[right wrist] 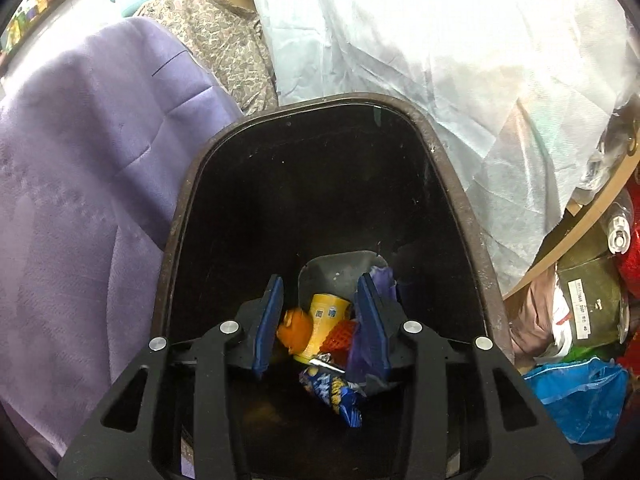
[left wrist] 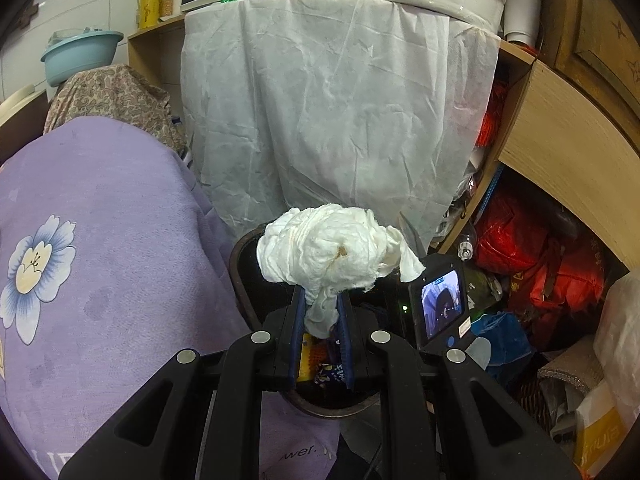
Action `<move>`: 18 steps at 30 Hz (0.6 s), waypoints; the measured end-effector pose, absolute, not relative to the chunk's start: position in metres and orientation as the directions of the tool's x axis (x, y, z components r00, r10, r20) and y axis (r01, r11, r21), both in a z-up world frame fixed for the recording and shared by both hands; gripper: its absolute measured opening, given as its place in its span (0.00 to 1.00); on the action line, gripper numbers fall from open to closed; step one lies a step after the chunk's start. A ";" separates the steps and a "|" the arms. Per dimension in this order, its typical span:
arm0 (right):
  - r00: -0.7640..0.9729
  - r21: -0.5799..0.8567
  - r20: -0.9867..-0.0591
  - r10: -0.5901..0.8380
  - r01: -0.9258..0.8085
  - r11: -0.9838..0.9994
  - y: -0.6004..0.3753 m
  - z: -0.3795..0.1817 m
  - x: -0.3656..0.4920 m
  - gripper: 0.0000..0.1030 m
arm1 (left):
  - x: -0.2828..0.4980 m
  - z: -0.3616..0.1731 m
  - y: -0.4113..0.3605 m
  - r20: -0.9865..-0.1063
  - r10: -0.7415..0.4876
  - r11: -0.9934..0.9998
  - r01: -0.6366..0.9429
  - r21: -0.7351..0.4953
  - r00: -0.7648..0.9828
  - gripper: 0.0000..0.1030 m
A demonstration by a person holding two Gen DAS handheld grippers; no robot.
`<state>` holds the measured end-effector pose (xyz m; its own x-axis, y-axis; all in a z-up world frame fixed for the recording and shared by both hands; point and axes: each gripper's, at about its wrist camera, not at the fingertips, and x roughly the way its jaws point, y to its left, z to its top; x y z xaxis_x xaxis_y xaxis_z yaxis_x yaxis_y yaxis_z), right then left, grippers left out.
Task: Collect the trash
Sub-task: 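Drop the orange peel into the bin with the right tool while the left tool carries the tissue, then lower the white tissue into the bin and open the left tool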
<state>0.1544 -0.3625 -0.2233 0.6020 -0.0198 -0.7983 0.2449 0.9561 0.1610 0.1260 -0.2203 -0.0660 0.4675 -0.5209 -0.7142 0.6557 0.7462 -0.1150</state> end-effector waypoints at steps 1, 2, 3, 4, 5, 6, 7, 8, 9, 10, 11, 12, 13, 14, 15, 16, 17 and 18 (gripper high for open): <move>0.605 0.159 -0.796 -0.026 0.249 0.955 -0.363 -0.222 0.151 0.39 | 0.127 -0.068 -0.223 -0.718 -0.520 0.744 0.658 -0.115 0.462 0.15; 0.607 0.152 -0.794 -0.035 0.255 0.955 -0.364 -0.220 0.148 0.39 | 0.127 -0.071 -0.225 -0.721 -0.520 0.743 0.659 -0.117 0.458 0.15; 0.609 0.145 -0.792 -0.047 0.261 0.954 -0.364 -0.219 0.145 0.40 | 0.128 -0.074 -0.228 -0.726 -0.518 0.741 0.661 -0.118 0.451 0.15; 0.614 0.130 -0.786 -0.069 0.274 0.953 -0.365 -0.216 0.140 0.42 | 0.129 -0.077 -0.231 -0.732 -0.515 0.740 0.663 -0.117 0.446 0.15; 0.621 0.119 -0.778 -0.091 0.288 0.950 -0.366 -0.213 0.133 0.43 | 0.131 -0.082 -0.236 -0.742 -0.510 0.738 0.665 -0.117 0.435 0.15; 0.629 0.114 -0.770 -0.108 0.303 0.946 -0.367 -0.210 0.128 0.45 | 0.132 -0.088 -0.241 -0.751 -0.507 0.735 0.667 -0.120 0.423 0.15; 0.636 0.114 -0.762 -0.122 0.317 0.941 -0.369 -0.208 0.122 0.47 | 0.135 -0.094 -0.247 -0.761 -0.501 0.733 0.670 -0.119 0.412 0.15; 0.644 0.117 -0.753 -0.137 0.336 0.935 -0.373 -0.205 0.114 0.47 | 0.137 -0.098 -0.251 -0.769 -0.493 0.733 0.670 -0.116 0.407 0.15; 0.645 0.116 -0.750 -0.148 0.348 0.930 -0.376 -0.204 0.110 0.49 | 0.139 -0.103 -0.256 -0.778 -0.485 0.733 0.671 -0.112 0.400 0.15; 0.646 0.111 -0.744 -0.169 0.369 0.923 -0.380 -0.201 0.103 0.50 | 0.142 -0.111 -0.263 -0.791 -0.476 0.731 0.673 -0.112 0.385 0.15; 0.645 0.103 -0.739 -0.193 0.391 0.914 -0.384 -0.199 0.096 0.51 | 0.143 -0.115 -0.268 -0.799 -0.471 0.728 0.676 -0.112 0.374 0.15; 0.644 0.098 -0.735 -0.211 0.409 0.907 -0.388 -0.197 0.090 0.53 | 0.144 -0.121 -0.275 -0.808 -0.460 0.725 0.682 -0.102 0.368 0.15; 0.644 0.098 -0.733 -0.220 0.419 0.903 -0.391 -0.197 0.086 0.53 | 0.144 -0.124 -0.280 -0.811 -0.455 0.721 0.686 -0.094 0.368 0.15; 0.644 0.096 -0.729 -0.232 0.432 0.897 -0.395 -0.196 0.081 0.54 | 0.143 -0.129 -0.286 -0.815 -0.453 0.714 0.695 -0.089 0.361 0.15; 0.641 0.089 -0.727 -0.246 0.443 0.892 -0.398 -0.195 0.077 0.54 | 0.143 -0.134 -0.292 -0.820 -0.453 0.706 0.703 -0.090 0.350 0.15; 0.638 0.080 -0.725 -0.259 0.452 0.888 -0.399 -0.194 0.074 0.54 | 0.143 -0.139 -0.296 -0.825 -0.450 0.703 0.705 -0.091 0.342 0.15; 0.635 0.068 -0.721 -0.276 0.462 0.884 -0.401 -0.193 0.071 0.54 | 0.143 -0.144 -0.301 -0.830 -0.444 0.703 0.706 -0.089 0.337 0.15; 0.632 0.057 -0.718 -0.292 0.472 0.880 -0.402 -0.192 0.068 0.54 | 0.144 -0.148 -0.304 -0.834 -0.441 0.702 0.707 -0.089 0.333 0.15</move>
<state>0.0677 -0.4023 -0.1915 0.6322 -0.2923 -0.7176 0.4716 0.8800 0.0571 0.1442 -0.3044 -0.1485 0.3326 -0.4411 -0.8335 0.7067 0.7019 -0.0894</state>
